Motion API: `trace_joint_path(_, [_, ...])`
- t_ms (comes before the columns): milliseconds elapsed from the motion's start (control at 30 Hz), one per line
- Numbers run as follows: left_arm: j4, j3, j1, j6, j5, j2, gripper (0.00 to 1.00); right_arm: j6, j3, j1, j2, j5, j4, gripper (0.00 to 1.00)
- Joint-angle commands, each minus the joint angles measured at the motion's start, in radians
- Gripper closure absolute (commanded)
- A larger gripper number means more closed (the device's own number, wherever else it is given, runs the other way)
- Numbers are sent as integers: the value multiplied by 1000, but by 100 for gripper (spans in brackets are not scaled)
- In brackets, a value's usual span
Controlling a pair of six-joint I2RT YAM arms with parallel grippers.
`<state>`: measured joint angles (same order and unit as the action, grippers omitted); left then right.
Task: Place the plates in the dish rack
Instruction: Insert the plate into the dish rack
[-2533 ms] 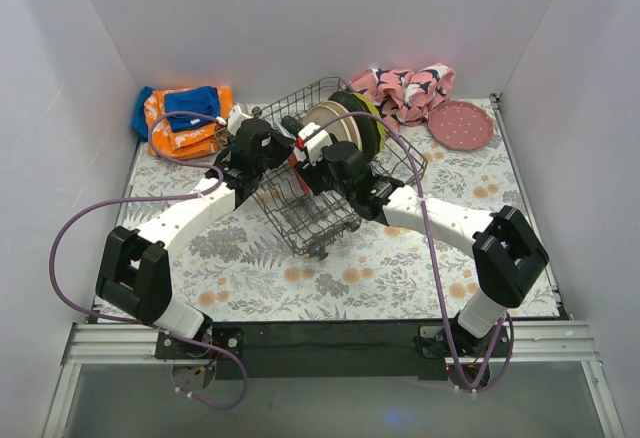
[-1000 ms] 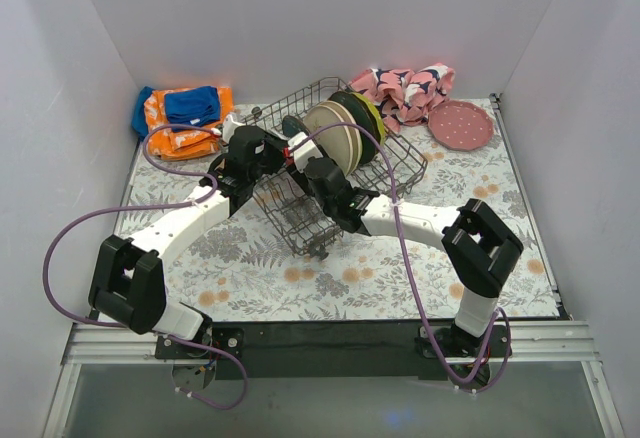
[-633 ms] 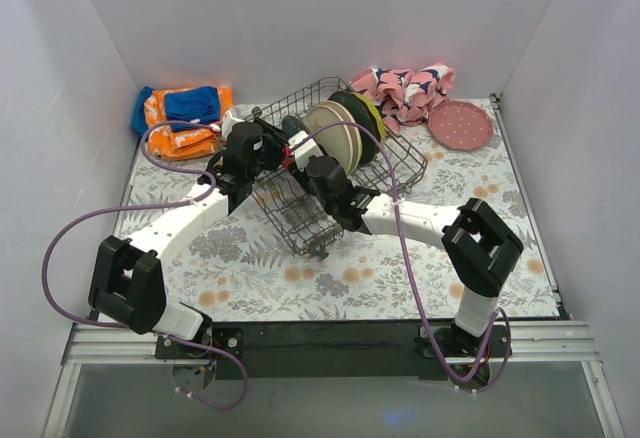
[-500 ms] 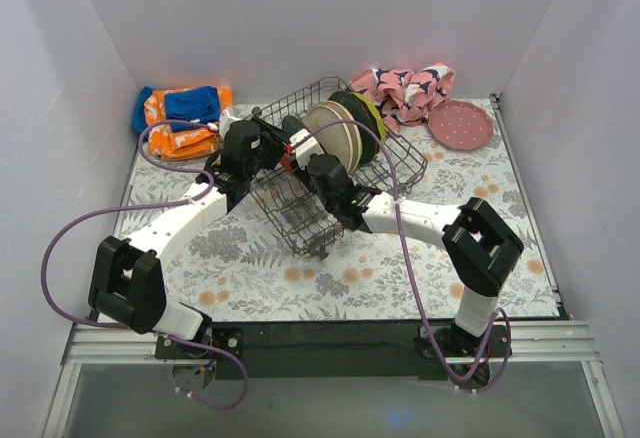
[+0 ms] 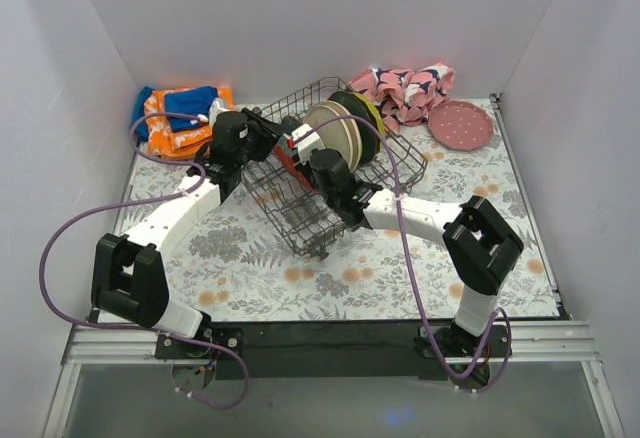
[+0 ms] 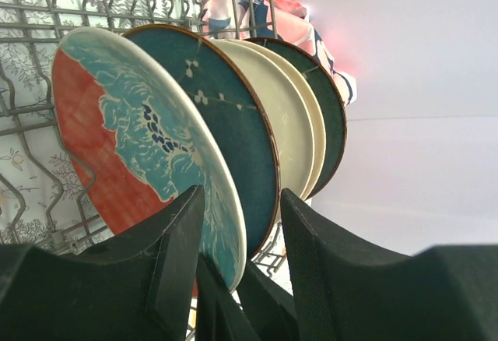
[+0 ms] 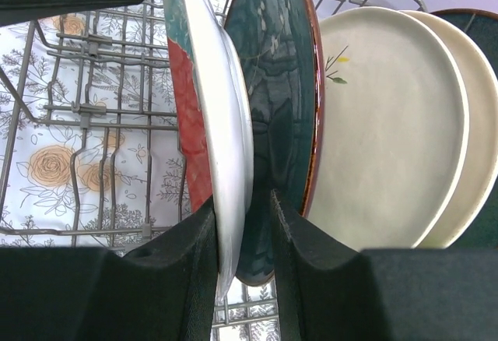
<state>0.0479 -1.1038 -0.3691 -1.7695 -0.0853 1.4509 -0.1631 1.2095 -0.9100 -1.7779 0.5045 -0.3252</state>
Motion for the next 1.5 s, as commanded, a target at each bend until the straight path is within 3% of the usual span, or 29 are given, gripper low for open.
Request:
trace_joint_path(0, [7, -42, 13, 33, 59, 23, 58, 0, 41, 25, -12, 32, -57, 65])
trace_joint_path(267, [-2, -70, 35, 64, 145, 75, 59, 22, 35, 40, 1, 52, -55, 72])
trace_joint_path(600, [-6, -142, 36, 88, 196, 160, 65, 53, 27, 56, 18, 55, -46, 72])
trace_joint_path(1200, [-11, -257, 29, 90, 229, 239, 69, 79, -4, 65, 81, 52, -32, 53])
trace_joint_path(1467, [-11, -225, 18, 84, 231, 197, 69, 71, -21, 66, 124, 3, -23, 48])
